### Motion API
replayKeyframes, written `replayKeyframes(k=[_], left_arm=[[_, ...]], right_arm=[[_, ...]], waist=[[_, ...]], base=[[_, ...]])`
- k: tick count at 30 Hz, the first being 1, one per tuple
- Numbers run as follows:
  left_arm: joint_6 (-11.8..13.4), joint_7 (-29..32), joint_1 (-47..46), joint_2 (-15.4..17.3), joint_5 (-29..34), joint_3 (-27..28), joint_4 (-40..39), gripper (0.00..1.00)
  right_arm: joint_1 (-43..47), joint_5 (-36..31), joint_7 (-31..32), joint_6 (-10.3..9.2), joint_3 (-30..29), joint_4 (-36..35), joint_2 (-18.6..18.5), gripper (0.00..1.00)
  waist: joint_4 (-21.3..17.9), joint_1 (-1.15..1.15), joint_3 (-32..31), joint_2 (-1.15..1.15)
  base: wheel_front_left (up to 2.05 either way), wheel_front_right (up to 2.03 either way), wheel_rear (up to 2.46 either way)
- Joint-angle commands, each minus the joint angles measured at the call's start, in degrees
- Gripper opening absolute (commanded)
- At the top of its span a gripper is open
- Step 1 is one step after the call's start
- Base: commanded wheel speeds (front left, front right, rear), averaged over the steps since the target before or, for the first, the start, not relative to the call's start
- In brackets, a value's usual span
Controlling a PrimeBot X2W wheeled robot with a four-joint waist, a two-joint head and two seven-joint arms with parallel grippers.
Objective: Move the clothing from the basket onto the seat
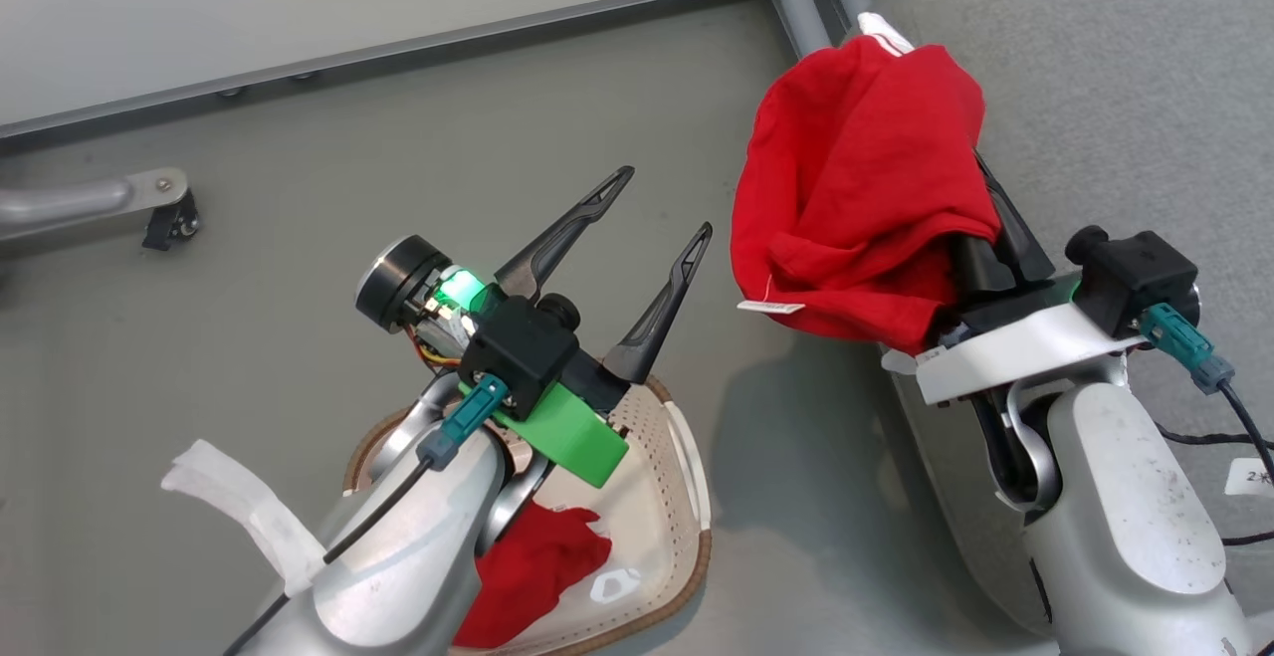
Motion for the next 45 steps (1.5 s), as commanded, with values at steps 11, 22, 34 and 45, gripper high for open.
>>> replayKeyframes(k=[11,22,34,45], left_arm=[[-0.2,-0.1,0.6,1.9,0.7,-0.4,-0.7,1.0],[-0.2,-0.1,-0.7,3.0,0.9,-1.6,-0.6,1.0],[-0.2,-0.1,-2.1,3.9,0.9,-2.3,-1.0,1.0],[-0.2,-0.1,-5.5,7.1,1.1,-2.7,-2.4,1.0]], right_arm=[[4.7,0.7,0.0,-0.04,-4.7,-2.9,-0.2,0.0],[8.8,0.9,0.0,-0.04,-8.3,-5.1,-0.2,0.0],[3.6,0.4,0.0,-0.04,-10.9,-6.3,-0.2,0.0],[-17.8,-7.9,-0.1,-0.05,-15.9,-7.9,-0.2,0.0]], waist=[[-10.7,0.0,2.3,0.52],[-15.7,0.0,4.2,0.52],[-16.2,0.0,7.4,0.52],[-14.4,0.0,17.6,0.52]], base=[[0.0,0.0,0.0],[0.0,0.0,0.0],[0.0,0.0,0.0],[0.0,0.0,0.0]])
